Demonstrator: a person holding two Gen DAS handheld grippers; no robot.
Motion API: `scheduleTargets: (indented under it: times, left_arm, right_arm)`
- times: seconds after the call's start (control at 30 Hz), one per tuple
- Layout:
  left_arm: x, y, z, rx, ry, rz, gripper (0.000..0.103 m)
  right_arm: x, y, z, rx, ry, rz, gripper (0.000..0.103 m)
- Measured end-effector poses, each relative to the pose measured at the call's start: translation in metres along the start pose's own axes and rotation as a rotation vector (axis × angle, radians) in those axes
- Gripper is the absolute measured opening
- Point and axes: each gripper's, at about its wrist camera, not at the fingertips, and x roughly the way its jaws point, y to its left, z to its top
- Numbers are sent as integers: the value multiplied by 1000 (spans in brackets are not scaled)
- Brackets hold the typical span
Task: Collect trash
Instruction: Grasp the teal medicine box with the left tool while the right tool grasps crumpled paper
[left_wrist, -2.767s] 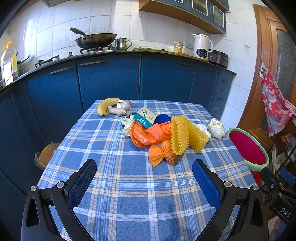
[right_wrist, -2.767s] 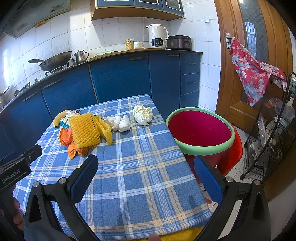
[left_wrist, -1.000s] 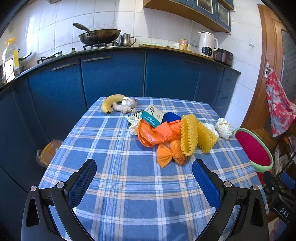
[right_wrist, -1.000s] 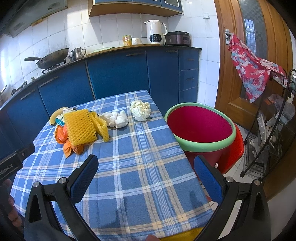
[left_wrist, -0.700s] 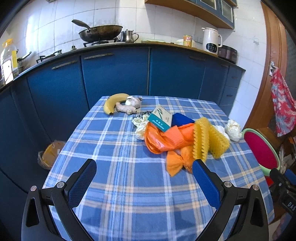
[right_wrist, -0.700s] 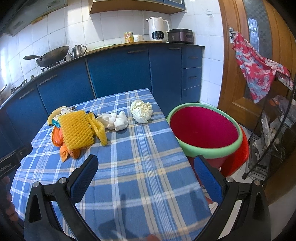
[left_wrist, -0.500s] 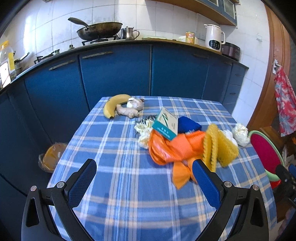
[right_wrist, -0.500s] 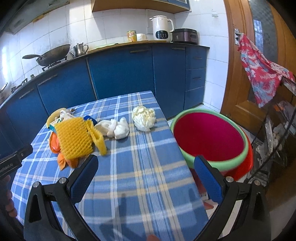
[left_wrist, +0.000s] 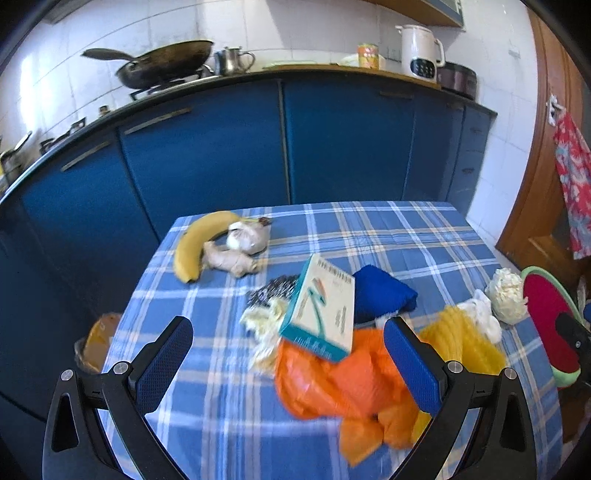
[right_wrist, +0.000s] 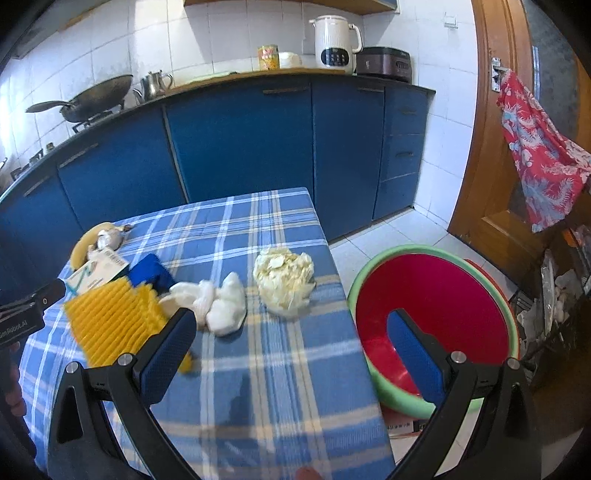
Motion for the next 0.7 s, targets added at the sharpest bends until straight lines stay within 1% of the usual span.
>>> scheduleTargets:
  times: [0.23,0.33,0.47,0.53,0.57,0.63,0.67,0.7]
  left_arm:
    - [34,-17,17,60,42,-13,103]
    - [44,-21,18,85,57,-22,103]
    - [51,-21,17,98,64,-29,101]
    - [56,-20,16,101,77,-35,94]
    - [58,-19,15,100,85,-40,92]
    - [63,-16,13,93,102,-52,81]
    - [65,-15,12,88,111,-60,78]
    - [68,-13,11,81,121,-69,73]
  right_arm:
    - [47,-6,15,-1,66,7,102]
    - [63,-9,19,8,87,11,101]
    - [80,-10,20,9,115,31,97]
    - [89,-10,21,12,133,46,94]
    - [93,-10,21,14,144,54,91]
    - [100,-9,20,18,159,65,87]
    - [103,-8,19,18,168,72,85]
    - [106,-8,19,16,175,80,85]
